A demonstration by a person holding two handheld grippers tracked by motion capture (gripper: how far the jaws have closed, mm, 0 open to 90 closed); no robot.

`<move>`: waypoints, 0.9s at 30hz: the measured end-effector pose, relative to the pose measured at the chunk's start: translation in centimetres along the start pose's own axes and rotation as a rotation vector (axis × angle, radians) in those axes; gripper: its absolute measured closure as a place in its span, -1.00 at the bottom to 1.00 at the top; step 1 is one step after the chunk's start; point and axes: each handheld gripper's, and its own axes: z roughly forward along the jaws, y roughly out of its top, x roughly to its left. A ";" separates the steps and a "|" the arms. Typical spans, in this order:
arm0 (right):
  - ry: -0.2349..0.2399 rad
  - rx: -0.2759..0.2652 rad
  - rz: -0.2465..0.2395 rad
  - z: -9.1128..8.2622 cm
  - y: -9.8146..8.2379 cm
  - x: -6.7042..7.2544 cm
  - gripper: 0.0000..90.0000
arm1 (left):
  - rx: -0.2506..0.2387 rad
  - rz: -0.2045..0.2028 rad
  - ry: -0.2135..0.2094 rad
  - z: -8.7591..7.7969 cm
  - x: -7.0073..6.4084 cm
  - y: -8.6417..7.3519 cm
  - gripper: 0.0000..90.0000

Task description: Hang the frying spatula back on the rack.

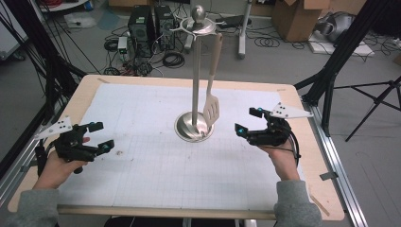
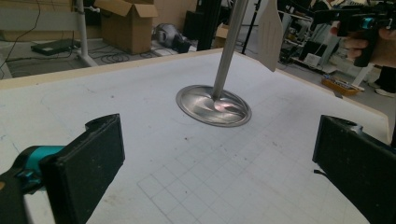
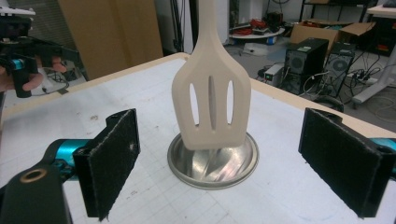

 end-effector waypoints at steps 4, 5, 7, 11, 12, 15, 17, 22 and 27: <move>-0.029 0.031 0.022 -0.7 -0.8 -0.3 -0.74 | -0.006 0.000 0.003 0.1 0.1 0.1 -0.94; -0.029 0.031 0.034 -0.9 -1.1 -0.3 -0.74 | -0.010 0.001 0.004 0.1 0.1 0.1 -0.94; -0.034 0.017 0.038 -1.2 -1.5 -0.4 -0.74 | -0.018 0.002 0.008 0.1 0.1 0.1 -0.94; -0.045 0.007 0.049 -2.0 -2.2 -0.5 -0.74 | -0.037 0.003 0.016 0.0 0.1 0.2 -0.94; -0.048 0.003 0.054 -2.1 -2.3 -0.6 -0.74 | -0.040 0.002 0.019 -0.1 0.2 0.2 -0.94; -0.058 -0.010 0.054 -2.6 -2.8 -0.7 -0.74 | -0.045 -0.002 0.022 -0.2 0.3 0.2 -0.94; -0.062 -0.018 0.053 -2.8 -3.0 -0.6 -0.74 | -0.044 -0.005 0.025 -0.2 0.4 0.1 -0.94; -0.076 -0.025 0.067 -3.3 -4.0 -0.6 -0.74 | -0.037 -0.007 0.030 -0.2 0.4 0.0 -0.94; -0.110 -0.021 0.079 -3.6 -5.3 -0.8 -0.74 | -0.029 -0.006 0.034 -0.1 0.4 -0.1 -0.94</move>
